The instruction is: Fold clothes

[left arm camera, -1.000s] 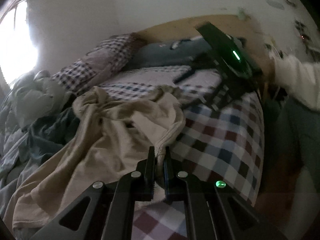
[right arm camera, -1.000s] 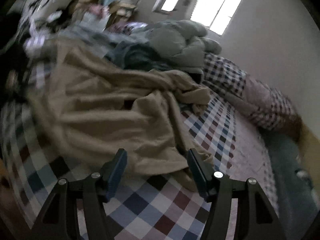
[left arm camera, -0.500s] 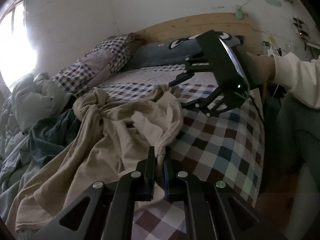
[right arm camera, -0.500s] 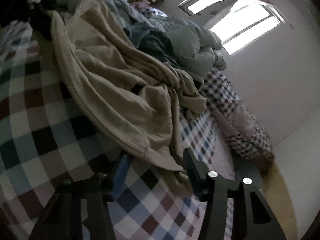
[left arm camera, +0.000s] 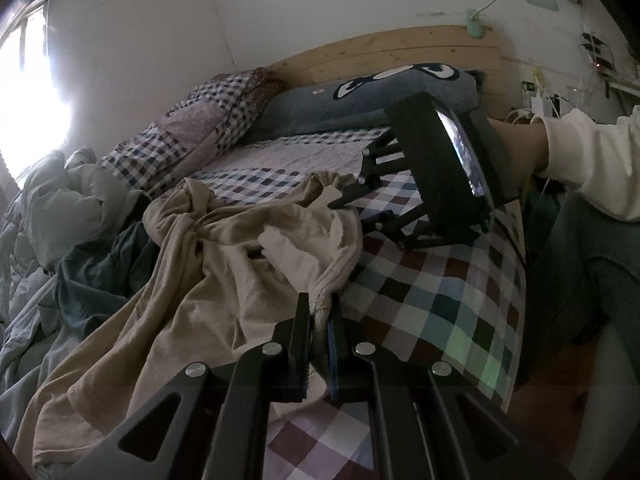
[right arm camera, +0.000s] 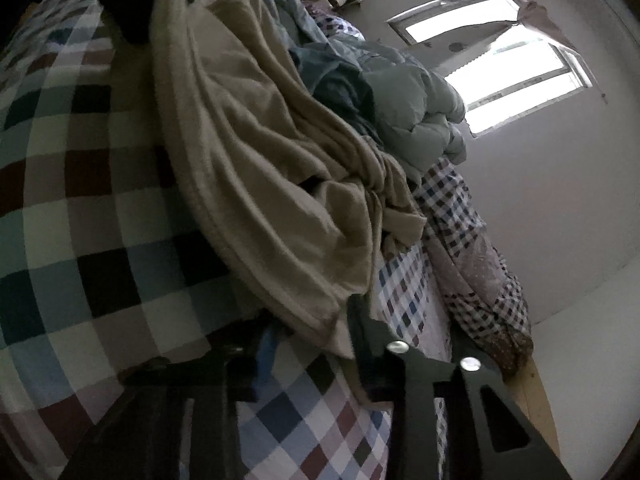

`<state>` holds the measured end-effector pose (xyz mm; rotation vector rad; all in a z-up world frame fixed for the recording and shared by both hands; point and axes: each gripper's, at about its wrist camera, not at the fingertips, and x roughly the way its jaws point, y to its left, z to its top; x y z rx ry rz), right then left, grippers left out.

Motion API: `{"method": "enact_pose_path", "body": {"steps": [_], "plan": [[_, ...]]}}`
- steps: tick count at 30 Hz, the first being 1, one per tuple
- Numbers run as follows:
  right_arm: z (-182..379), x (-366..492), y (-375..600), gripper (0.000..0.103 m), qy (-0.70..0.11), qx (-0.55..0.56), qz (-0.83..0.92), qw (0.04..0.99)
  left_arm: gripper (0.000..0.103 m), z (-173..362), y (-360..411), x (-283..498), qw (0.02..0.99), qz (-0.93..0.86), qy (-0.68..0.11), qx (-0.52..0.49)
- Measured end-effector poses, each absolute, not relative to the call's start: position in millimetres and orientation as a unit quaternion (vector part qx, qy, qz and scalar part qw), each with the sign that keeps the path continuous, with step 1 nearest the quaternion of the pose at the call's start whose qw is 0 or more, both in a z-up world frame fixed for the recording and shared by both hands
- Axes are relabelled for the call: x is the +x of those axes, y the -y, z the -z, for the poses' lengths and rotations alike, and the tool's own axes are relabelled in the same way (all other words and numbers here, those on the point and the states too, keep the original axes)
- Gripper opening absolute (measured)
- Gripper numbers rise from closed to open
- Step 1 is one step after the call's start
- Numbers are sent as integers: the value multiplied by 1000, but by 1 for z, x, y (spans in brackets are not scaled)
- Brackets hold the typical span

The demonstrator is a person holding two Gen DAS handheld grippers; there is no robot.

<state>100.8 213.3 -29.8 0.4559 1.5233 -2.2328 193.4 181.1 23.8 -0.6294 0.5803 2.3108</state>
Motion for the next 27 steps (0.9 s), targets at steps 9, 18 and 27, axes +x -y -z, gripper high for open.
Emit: {"method": "enact_pose_path", "body": {"steps": [9, 18, 27], "plan": [[28, 100, -215, 10, -537, 161, 809, 179, 6, -26, -182, 194, 333, -886, -220, -237], [2, 91, -228, 6, -477, 161, 852, 147, 6, -26, -195, 191, 331, -891, -209, -229], [-22, 80, -256, 5, -417, 161, 888, 113, 6, -25, -242, 200, 368, -880, -213, -212]]}}
